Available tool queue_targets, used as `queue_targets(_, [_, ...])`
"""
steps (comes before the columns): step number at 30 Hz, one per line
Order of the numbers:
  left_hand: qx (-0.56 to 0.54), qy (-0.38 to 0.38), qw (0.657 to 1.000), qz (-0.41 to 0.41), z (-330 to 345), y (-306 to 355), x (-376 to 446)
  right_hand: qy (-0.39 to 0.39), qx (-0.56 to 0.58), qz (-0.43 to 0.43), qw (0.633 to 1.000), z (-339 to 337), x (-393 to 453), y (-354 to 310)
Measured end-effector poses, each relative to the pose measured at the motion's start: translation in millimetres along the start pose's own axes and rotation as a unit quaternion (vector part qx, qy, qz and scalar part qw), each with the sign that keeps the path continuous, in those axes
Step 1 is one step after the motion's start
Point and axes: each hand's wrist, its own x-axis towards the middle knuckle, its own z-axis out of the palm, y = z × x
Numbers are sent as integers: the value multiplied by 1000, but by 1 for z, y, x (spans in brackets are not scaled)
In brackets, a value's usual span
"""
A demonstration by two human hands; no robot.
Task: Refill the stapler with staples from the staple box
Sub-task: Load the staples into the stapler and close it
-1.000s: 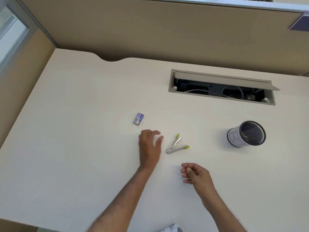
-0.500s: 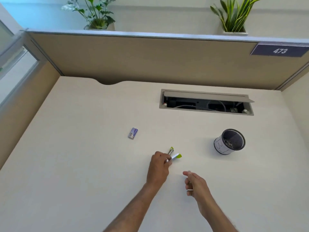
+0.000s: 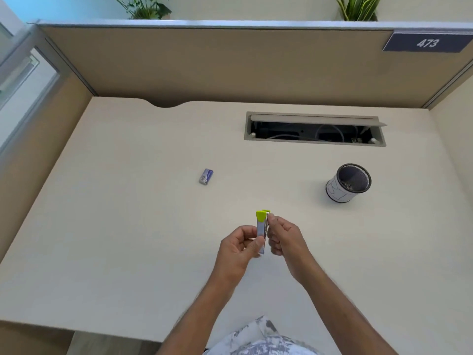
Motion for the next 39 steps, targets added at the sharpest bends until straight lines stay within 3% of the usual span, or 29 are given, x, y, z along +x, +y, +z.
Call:
queue_targets(7, [8,-4,999,30,-5,12,-20,-67,-61,-42,995,10,-9,-16])
queue_targets(15, [64,-11,990,127,-7,22,-35,-52,73,22,996,14,-8,-24])
queue_targets(22, [107,19,984,139,2,30,-38,-75,98,42,992,15,-12,-26])
queue_targets(28, [232,49,950,201,11,42,-24,-99,76,43,991,20,-22,-30])
queue_targets(39, [385,58,890,237,12,48,-24,-114,99,59,987,22,-24,-28])
